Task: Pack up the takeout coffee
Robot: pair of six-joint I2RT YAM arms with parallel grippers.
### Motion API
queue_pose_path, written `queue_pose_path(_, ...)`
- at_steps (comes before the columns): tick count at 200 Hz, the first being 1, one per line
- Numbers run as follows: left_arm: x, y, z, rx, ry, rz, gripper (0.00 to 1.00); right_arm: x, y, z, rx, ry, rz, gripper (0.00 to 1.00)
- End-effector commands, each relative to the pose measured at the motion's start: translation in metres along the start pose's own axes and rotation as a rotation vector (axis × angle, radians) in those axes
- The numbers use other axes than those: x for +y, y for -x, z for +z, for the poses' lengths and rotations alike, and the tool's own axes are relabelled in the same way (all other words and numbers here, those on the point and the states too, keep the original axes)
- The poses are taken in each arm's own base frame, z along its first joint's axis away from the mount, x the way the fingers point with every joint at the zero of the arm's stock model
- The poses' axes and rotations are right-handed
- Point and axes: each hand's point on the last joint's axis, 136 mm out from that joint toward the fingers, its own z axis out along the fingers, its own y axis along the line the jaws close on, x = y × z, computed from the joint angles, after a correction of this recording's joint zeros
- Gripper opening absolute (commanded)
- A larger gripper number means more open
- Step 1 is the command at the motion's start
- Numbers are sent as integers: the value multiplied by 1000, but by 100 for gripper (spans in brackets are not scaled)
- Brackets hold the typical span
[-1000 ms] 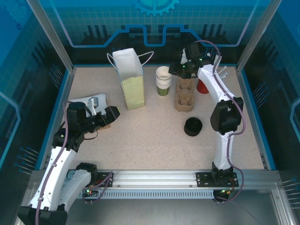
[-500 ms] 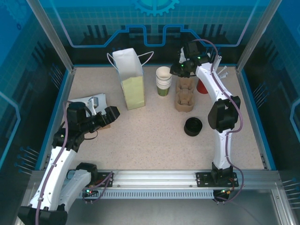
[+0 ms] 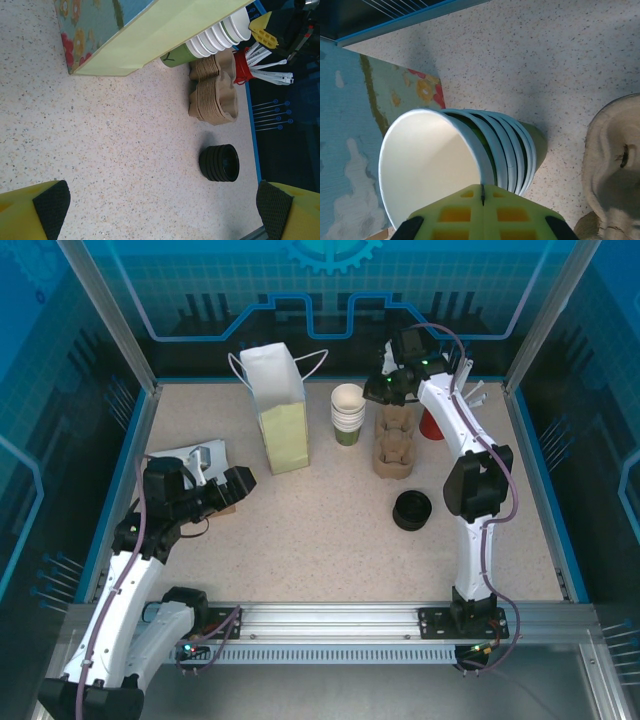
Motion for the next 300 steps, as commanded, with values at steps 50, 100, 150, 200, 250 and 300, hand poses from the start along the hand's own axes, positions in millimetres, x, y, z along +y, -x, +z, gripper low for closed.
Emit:
queue_pose_path(50, -8, 6, -6, -20, -14, 29, 99, 16, 8, -33, -44, 113, 88, 0)
queue_pose_path(100, -9, 8, -6, -24, -14, 27, 99, 8, 12, -39, -72, 155, 172, 0)
queue_pose_path(150, -11, 10, -9, -29, -15, 28, 99, 9, 17, -54, -100, 180, 179, 0)
queue_pose_path(200, -17, 12, -11, -36, -34, 22, 99, 22, 27, -81, -152, 229, 158, 0)
queue_pose_path(250, -27, 13, -9, -23, -88, 10, 99, 38, 29, -118, -207, 253, 117, 0)
queue_pose_path(300, -31, 12, -1, -10, -139, -35, 99, 57, 3, -167, -232, 309, 63, 0)
